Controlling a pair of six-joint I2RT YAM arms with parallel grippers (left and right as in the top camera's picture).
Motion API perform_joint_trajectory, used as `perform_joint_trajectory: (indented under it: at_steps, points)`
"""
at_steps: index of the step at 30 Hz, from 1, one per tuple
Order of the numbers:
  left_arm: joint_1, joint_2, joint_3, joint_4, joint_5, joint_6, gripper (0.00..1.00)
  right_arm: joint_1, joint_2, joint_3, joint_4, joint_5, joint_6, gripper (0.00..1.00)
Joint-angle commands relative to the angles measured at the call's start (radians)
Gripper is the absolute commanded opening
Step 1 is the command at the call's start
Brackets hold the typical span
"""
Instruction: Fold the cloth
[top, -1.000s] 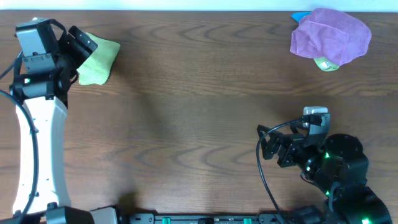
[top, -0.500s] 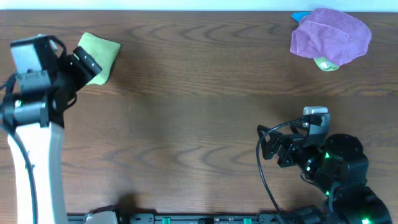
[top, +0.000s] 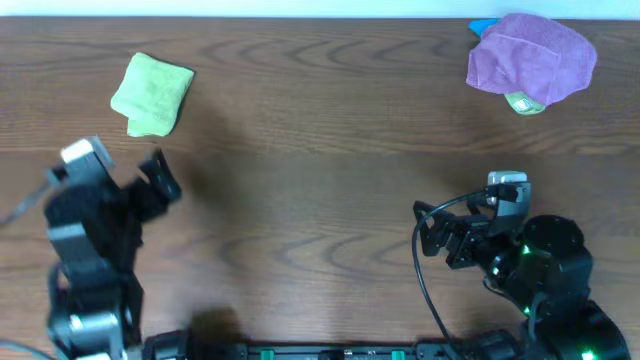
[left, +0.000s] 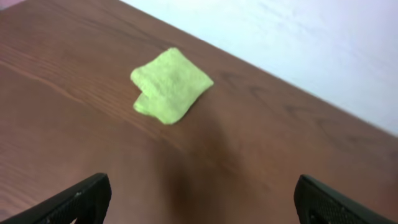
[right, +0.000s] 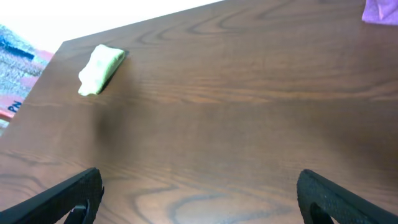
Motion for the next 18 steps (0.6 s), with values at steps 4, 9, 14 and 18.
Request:
perform_joint_trajectory:
  at_steps: [4,9,14,18]
  points:
    - [-0.032,-0.266,-0.260,0.010,-0.008,0.132,0.95,-0.007,-0.003,-0.006,-0.002,-0.004,0.012,0.99]
    - [-0.042,-0.464,-0.431,-0.003,-0.009,0.182,0.95,-0.007,-0.003,-0.006,-0.002,-0.004,0.012,0.99]
    - [-0.042,-0.573,-0.539,-0.022,-0.009,0.208,0.95,-0.007,-0.003,-0.006,-0.002,-0.004,0.012,0.99]
    - [-0.042,-0.602,-0.576,-0.031,-0.009,0.255,0.95,-0.007,-0.003,-0.006,-0.002,-0.004,0.012,0.99]
